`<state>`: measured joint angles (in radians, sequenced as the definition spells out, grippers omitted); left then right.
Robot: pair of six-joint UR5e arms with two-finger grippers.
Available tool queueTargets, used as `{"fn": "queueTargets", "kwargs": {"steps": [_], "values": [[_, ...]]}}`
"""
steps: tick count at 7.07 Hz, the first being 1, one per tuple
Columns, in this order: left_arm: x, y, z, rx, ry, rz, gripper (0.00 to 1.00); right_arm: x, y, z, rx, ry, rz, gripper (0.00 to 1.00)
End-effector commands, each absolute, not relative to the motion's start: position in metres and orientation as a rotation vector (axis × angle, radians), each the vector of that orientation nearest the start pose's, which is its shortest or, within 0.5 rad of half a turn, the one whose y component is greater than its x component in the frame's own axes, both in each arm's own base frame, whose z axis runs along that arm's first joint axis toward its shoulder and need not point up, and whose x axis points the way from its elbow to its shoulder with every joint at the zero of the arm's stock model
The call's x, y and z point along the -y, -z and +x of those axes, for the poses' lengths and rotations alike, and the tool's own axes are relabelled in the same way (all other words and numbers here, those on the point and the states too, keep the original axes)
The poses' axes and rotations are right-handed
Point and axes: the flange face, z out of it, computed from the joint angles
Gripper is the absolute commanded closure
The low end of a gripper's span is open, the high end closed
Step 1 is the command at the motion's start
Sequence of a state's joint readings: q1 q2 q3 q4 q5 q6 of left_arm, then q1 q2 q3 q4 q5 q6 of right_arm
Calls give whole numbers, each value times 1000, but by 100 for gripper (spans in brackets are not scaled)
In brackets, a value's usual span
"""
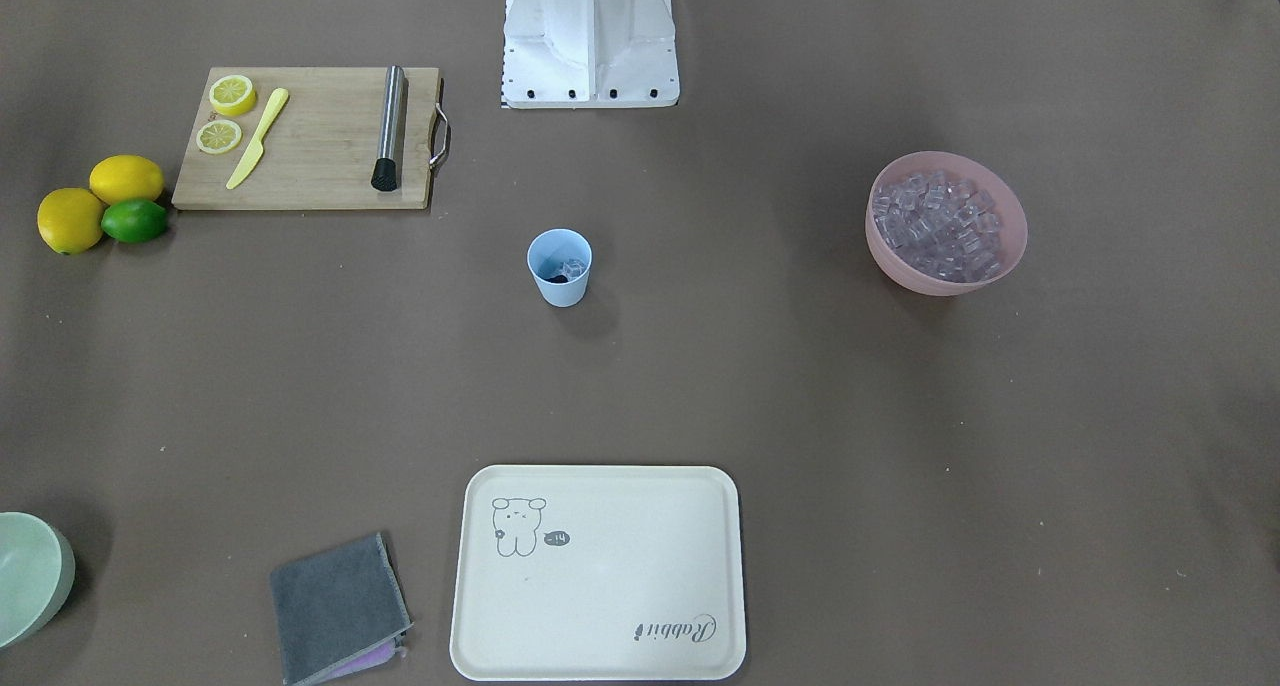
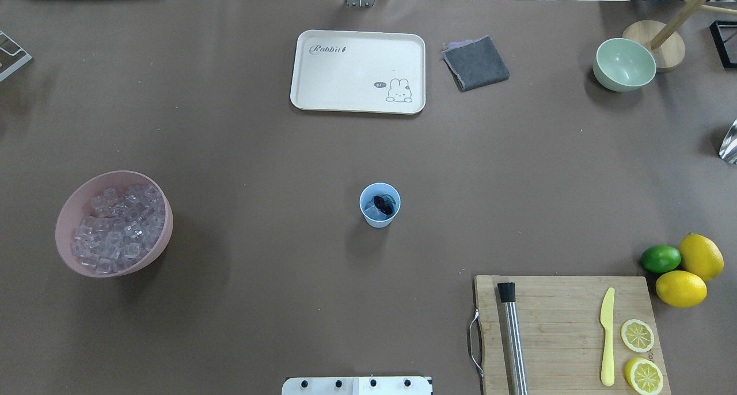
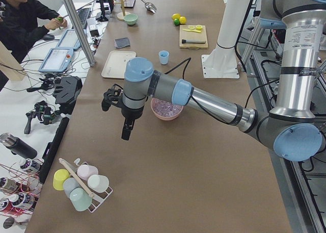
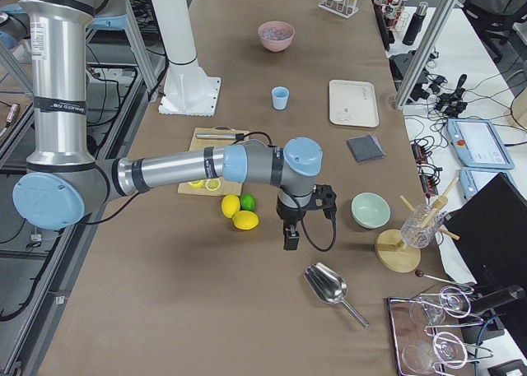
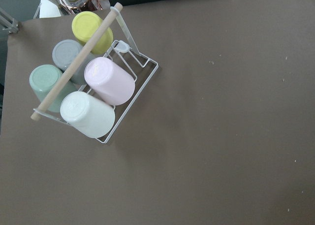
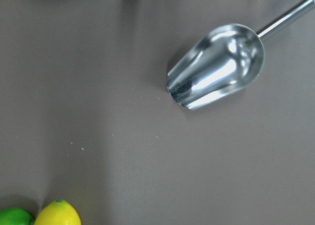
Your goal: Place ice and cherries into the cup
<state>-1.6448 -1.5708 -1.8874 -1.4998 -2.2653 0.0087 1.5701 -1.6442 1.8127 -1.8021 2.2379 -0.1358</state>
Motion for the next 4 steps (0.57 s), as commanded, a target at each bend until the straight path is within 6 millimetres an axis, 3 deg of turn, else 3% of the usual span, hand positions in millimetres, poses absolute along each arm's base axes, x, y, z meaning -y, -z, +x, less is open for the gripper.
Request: {"fn": "queueTargets", "kwargs": {"steps": [1, 4], "values": [[480, -565, -107, -680, -64, 275, 2, 414, -649, 127, 693, 47, -39, 0], [483, -586, -105, -684, -54, 257, 2, 412, -641, 126, 737, 13, -59, 0]]}}
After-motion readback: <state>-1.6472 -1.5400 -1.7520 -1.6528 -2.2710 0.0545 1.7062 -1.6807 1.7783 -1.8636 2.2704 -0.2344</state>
